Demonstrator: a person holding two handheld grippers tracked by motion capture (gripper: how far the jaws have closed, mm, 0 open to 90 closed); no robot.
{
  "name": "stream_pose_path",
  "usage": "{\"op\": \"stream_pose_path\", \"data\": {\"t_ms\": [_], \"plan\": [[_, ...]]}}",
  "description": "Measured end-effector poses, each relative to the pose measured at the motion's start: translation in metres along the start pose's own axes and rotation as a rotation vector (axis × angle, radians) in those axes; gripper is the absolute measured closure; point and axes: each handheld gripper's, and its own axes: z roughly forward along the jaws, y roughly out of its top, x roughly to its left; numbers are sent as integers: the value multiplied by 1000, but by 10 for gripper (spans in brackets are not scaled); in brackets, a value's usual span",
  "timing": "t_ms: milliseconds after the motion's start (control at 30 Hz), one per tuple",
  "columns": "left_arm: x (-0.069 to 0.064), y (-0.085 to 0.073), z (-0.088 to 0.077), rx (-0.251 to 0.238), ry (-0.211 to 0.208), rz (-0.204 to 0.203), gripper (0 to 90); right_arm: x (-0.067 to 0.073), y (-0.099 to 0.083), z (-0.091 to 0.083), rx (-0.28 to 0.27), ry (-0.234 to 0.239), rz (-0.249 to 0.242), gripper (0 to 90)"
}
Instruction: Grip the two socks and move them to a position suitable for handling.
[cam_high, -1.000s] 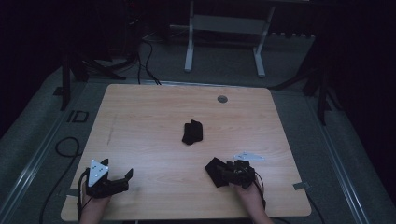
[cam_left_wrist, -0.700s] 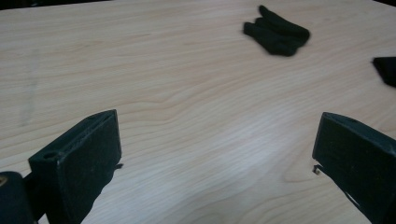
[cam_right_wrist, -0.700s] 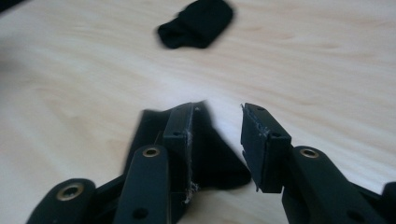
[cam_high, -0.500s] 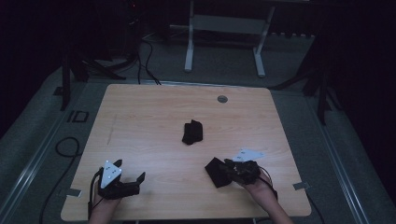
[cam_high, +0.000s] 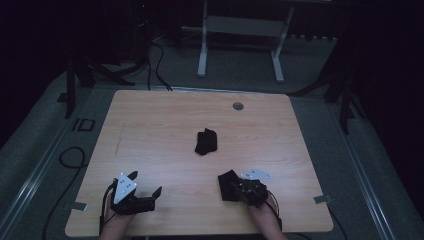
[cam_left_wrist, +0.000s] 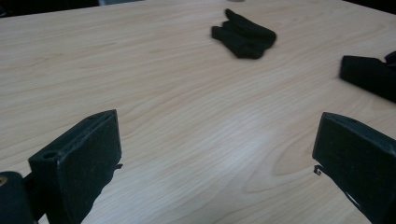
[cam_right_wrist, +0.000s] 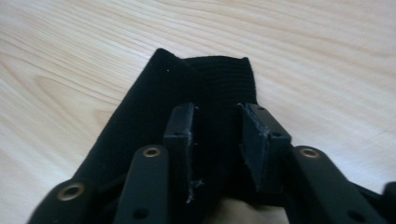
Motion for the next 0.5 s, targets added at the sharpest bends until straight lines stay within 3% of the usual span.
{"op": "stream_pose_path", "data": {"t_ms": [200,300,333,400,433,500], "plan": [[-12,3,8,16,-43,34,15,20,-3,3,-32,19,60,547],[-22,6,12,38,-74,57,15,19,4,0,-32,88,90,467],[-26,9,14,54,-91,70,19,18,7,-6,-57,101,88,466],[-35,13,17,65,-142,93,66,15,17,-23,-116,67,16,446],[-40,15,19,67,-167,94,66,10,23,-34,-163,76,-4,447],[-53,23,24,89,-251,102,67,2,32,-46,-174,83,-51,492]]}}
